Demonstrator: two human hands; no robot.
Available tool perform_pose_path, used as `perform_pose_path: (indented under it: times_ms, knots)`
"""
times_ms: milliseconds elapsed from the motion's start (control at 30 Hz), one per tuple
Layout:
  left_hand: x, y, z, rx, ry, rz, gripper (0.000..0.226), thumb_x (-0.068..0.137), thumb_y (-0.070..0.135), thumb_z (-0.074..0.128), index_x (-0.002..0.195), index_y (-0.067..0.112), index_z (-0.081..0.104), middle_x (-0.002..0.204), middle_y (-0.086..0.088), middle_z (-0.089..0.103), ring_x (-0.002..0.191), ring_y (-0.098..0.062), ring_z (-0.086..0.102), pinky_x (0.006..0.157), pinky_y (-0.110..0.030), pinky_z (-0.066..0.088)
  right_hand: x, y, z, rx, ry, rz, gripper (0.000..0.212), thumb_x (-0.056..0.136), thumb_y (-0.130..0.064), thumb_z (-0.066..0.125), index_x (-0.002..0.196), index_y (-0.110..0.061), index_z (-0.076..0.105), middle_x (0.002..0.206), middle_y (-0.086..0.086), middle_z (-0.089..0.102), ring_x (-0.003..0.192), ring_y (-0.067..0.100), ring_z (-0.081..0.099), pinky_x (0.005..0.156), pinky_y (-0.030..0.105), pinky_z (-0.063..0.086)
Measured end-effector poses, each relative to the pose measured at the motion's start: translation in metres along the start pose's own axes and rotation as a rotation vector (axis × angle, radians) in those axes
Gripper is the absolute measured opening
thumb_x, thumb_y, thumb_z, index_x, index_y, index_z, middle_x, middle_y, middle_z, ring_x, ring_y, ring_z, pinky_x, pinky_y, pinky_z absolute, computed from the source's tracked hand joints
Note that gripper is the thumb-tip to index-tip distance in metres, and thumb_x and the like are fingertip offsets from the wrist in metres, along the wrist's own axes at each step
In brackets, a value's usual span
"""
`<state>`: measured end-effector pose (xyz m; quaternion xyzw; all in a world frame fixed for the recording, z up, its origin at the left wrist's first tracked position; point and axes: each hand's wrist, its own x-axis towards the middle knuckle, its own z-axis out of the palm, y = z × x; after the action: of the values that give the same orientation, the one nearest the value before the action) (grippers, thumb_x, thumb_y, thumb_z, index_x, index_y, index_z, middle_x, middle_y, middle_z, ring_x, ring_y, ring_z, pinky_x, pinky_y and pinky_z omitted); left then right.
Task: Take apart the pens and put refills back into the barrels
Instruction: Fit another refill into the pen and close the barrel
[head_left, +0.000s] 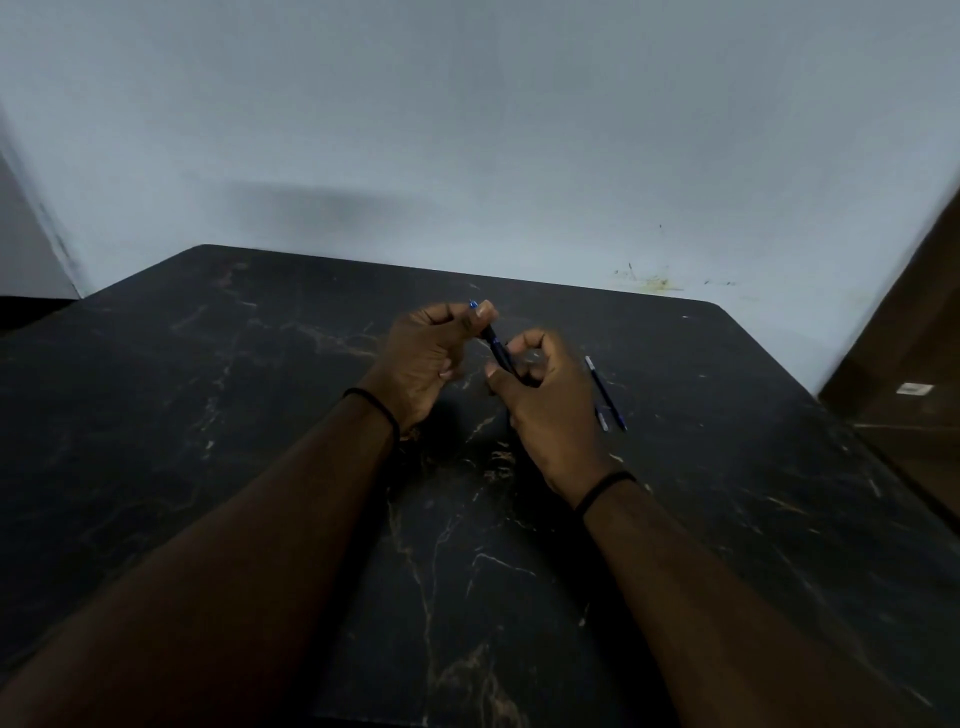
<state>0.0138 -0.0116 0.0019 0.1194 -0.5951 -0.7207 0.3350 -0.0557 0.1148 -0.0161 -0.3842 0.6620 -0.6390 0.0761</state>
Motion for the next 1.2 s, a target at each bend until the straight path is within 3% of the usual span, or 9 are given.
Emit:
perform_pose_path:
  times_ms: [100,167,367,533,600,700,833,933,1200]
  knots:
    - [0.0013,-0.0015,-0.0008,-0.006,-0.019,0.005,0.028,0.074,0.034,0.072,0.086,0.009,0.069,0.065,0.005,0.064,0.041,-0.006,0.03,0.041,-0.021,0.024,-0.0006,-0.0012,0.0005,-0.022,-0.008,0.026,0.006,0.092,-0.032,0.066,0.092,-0.028,0.061,0.085,0.002,0.071,0.068,0.003,0.063,0.063,0.022,0.047]
    - [0.0027,-0.0028,-0.0014,0.008,-0.019,0.015,0.028,0.075,0.034,0.073,0.086,0.009,0.069,0.059,0.007,0.062,0.04,-0.005,0.029,0.041,-0.022,0.022,-0.0002,0.0015,-0.0007,-0.066,-0.015,0.027,0.024,0.1,-0.034,0.053,0.091,-0.019,0.069,0.078,0.001,0.071,0.053,-0.003,0.053,0.054,0.017,0.038]
    - [0.0063,-0.0072,-0.0052,-0.002,-0.002,0.015,0.033,0.071,0.039,0.078,0.086,0.01,0.074,0.071,-0.002,0.064,0.04,-0.006,0.029,0.04,-0.022,0.023,0.0025,0.003,0.0,-0.054,0.017,0.015,0.004,0.091,-0.022,0.067,0.089,-0.023,0.063,0.08,-0.004,0.067,0.071,0.004,0.06,0.063,0.017,0.045]
    - [0.0069,-0.0079,-0.0037,0.001,-0.007,0.015,0.028,0.071,0.038,0.079,0.081,0.012,0.074,0.066,-0.001,0.063,0.039,-0.006,0.03,0.039,-0.021,0.024,0.001,0.0026,0.0004,-0.032,0.032,0.0,0.018,0.086,-0.024,0.073,0.094,-0.027,0.056,0.089,-0.001,0.067,0.079,0.007,0.063,0.068,0.019,0.048]
    - [0.0061,-0.0074,-0.0029,0.012,-0.008,0.017,0.027,0.074,0.036,0.077,0.081,0.011,0.072,0.058,0.003,0.06,0.038,-0.006,0.029,0.041,-0.024,0.021,0.0009,0.0026,0.0002,-0.029,0.012,0.022,0.007,0.093,-0.034,0.063,0.092,-0.027,0.062,0.085,0.0,0.07,0.076,0.009,0.065,0.067,0.025,0.049]
    - [0.0051,-0.006,-0.0028,0.051,-0.011,0.026,0.024,0.078,0.035,0.073,0.081,0.011,0.07,0.052,0.006,0.058,0.038,-0.006,0.028,0.042,-0.026,0.02,0.0017,0.0053,-0.0004,-0.128,0.014,-0.001,0.029,0.1,-0.036,0.049,0.088,-0.02,0.069,0.077,0.001,0.07,0.063,0.01,0.06,0.062,0.031,0.046]
    - [0.0041,-0.0044,-0.0042,0.062,0.009,0.007,0.024,0.078,0.037,0.074,0.081,0.013,0.072,0.062,-0.001,0.057,0.042,-0.009,0.027,0.044,-0.027,0.022,0.0034,0.007,-0.0003,-0.105,0.031,-0.001,0.008,0.092,-0.027,0.065,0.085,-0.029,0.063,0.079,-0.008,0.067,0.073,0.006,0.062,0.068,0.026,0.05]
    - [0.0039,-0.0046,-0.0059,0.067,0.001,0.007,0.025,0.078,0.039,0.075,0.08,0.015,0.073,0.063,-0.001,0.057,0.043,-0.009,0.029,0.043,-0.025,0.025,0.0042,0.0067,0.0,-0.077,0.035,0.009,0.018,0.086,-0.021,0.072,0.088,-0.032,0.057,0.085,-0.01,0.066,0.077,0.003,0.062,0.069,0.021,0.05]
    - [0.0065,-0.0048,-0.0059,0.086,0.02,0.02,0.024,0.077,0.041,0.077,0.076,0.017,0.074,0.063,-0.01,0.046,0.039,-0.009,0.026,0.04,-0.023,0.024,0.0017,0.0077,-0.0017,-0.158,0.08,-0.078,0.017,0.094,-0.035,0.06,0.079,-0.028,0.065,0.071,-0.004,0.068,0.064,0.009,0.063,0.058,0.028,0.05]
